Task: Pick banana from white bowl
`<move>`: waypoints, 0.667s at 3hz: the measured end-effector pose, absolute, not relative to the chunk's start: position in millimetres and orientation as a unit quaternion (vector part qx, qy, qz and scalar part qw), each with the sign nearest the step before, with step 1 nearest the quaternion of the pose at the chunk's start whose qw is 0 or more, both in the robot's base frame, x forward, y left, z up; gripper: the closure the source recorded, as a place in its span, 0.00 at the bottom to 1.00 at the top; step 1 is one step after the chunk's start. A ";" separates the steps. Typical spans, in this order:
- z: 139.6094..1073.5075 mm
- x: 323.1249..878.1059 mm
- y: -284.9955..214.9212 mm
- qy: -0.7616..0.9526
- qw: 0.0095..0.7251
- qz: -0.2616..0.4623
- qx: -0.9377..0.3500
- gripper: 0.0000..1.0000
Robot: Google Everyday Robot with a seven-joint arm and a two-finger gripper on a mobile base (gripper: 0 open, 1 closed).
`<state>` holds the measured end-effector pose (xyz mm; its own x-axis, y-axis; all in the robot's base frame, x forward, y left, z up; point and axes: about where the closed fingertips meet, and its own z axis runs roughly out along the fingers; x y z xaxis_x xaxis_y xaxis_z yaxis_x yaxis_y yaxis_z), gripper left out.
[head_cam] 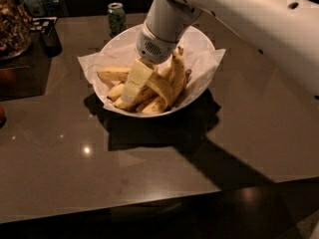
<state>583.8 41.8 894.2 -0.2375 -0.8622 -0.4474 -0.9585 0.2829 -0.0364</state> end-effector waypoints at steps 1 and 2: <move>892.2 583.2 41.9 0.777 0.193 0.124 -0.586 0.19; 892.2 583.1 42.0 0.777 0.193 0.124 -0.586 0.42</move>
Offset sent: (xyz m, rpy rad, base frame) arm -0.0006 0.0001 -0.0021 -0.0018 0.0026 0.0002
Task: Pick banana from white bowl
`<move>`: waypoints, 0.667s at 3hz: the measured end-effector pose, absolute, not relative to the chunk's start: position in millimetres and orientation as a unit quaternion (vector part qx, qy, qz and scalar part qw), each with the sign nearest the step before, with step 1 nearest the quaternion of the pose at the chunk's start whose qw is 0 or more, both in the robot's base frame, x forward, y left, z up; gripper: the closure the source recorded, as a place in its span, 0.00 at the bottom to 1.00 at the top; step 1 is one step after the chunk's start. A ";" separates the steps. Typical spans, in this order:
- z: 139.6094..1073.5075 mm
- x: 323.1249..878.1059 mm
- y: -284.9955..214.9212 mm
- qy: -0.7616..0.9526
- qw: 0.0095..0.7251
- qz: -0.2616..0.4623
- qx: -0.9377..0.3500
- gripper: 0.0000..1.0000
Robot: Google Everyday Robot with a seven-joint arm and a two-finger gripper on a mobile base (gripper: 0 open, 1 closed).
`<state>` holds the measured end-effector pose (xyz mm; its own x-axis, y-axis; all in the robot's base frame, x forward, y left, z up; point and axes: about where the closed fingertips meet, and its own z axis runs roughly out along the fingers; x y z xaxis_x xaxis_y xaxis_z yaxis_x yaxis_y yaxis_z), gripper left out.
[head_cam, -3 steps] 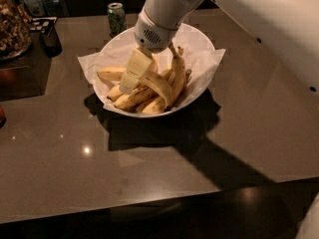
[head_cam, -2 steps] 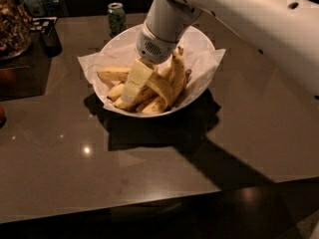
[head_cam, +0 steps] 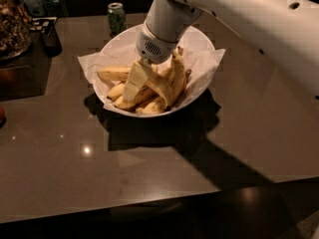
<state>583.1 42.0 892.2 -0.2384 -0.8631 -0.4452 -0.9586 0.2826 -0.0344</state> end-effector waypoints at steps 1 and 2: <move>892.2 583.1 41.9 0.777 0.193 0.123 -0.586 0.66; 893.5 582.8 41.4 0.777 0.194 0.123 -0.586 0.89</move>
Offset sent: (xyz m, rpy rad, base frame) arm -0.0003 -0.0051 0.0070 -0.0009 -0.0151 -0.0084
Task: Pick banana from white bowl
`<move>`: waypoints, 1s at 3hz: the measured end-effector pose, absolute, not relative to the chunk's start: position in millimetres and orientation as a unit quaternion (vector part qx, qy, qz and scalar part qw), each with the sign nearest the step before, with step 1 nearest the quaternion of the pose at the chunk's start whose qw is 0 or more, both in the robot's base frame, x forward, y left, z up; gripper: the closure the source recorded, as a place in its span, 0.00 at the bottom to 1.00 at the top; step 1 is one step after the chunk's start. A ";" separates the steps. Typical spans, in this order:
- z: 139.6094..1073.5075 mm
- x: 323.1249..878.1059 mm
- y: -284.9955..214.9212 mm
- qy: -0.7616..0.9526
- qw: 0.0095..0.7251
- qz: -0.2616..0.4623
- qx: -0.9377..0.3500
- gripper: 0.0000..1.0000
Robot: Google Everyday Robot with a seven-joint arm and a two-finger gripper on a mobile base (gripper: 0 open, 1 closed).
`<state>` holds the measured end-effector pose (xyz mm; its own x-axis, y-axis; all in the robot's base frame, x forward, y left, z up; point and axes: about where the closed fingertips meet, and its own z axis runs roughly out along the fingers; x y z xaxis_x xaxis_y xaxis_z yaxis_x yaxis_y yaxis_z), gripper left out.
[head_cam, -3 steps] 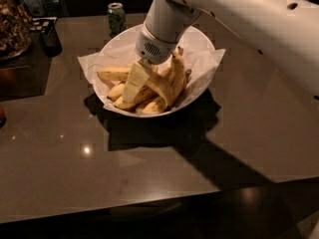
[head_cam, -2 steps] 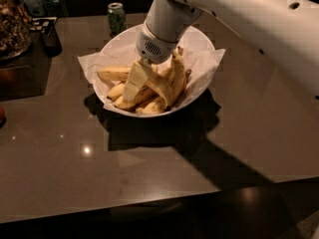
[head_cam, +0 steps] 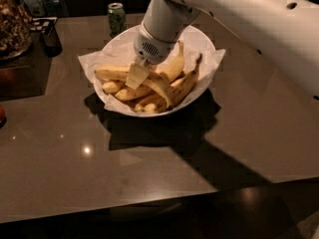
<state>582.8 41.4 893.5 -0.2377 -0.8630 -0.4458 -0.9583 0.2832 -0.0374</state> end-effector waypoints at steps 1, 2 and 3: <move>910.3 580.3 33.9 0.773 0.213 0.117 -0.585 1.00; 934.7 573.8 20.6 0.758 0.245 0.136 -0.589 1.00; 966.7 552.7 3.0 0.744 0.258 0.150 -0.598 1.00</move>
Offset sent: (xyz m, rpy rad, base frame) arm -0.0195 -0.0415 0.0733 0.1865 -0.1030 0.0570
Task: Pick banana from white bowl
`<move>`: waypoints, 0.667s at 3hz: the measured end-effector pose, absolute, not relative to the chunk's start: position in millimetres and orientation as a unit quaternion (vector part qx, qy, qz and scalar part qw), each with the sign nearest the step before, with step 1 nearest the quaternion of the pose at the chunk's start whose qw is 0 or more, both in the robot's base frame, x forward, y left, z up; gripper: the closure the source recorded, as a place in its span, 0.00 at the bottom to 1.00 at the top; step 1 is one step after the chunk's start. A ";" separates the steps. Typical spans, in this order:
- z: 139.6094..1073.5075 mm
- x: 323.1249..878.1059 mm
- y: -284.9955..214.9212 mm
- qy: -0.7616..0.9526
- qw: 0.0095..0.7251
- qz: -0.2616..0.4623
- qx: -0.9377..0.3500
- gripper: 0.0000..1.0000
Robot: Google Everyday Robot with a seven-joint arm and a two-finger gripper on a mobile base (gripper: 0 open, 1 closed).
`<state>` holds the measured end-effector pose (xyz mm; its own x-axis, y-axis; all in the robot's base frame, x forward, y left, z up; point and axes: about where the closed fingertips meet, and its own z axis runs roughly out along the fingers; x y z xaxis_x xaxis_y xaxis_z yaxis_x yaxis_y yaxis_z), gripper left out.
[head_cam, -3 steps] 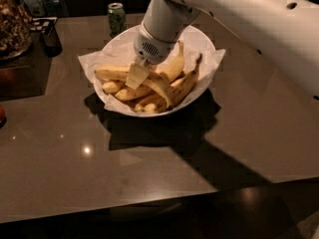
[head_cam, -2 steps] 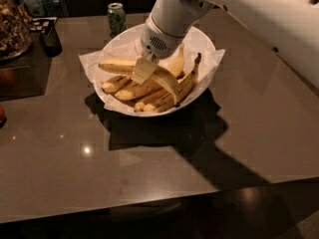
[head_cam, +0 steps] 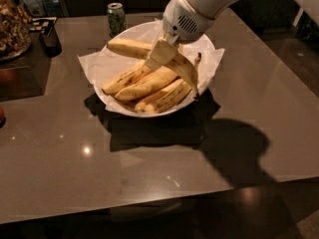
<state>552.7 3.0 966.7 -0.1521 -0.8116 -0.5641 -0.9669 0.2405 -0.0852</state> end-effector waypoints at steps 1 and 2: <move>994.1 522.1 -14.7 0.740 0.260 0.166 -0.597 1.00; 1013.7 488.6 -28.8 0.741 0.274 0.185 -0.584 1.00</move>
Offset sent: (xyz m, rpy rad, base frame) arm -0.1042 -0.0556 0.0664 0.1410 0.0376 -0.0374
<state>488.6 -28.8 1013.7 -0.1678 -0.7647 -0.6222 -0.9672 0.2498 -0.0461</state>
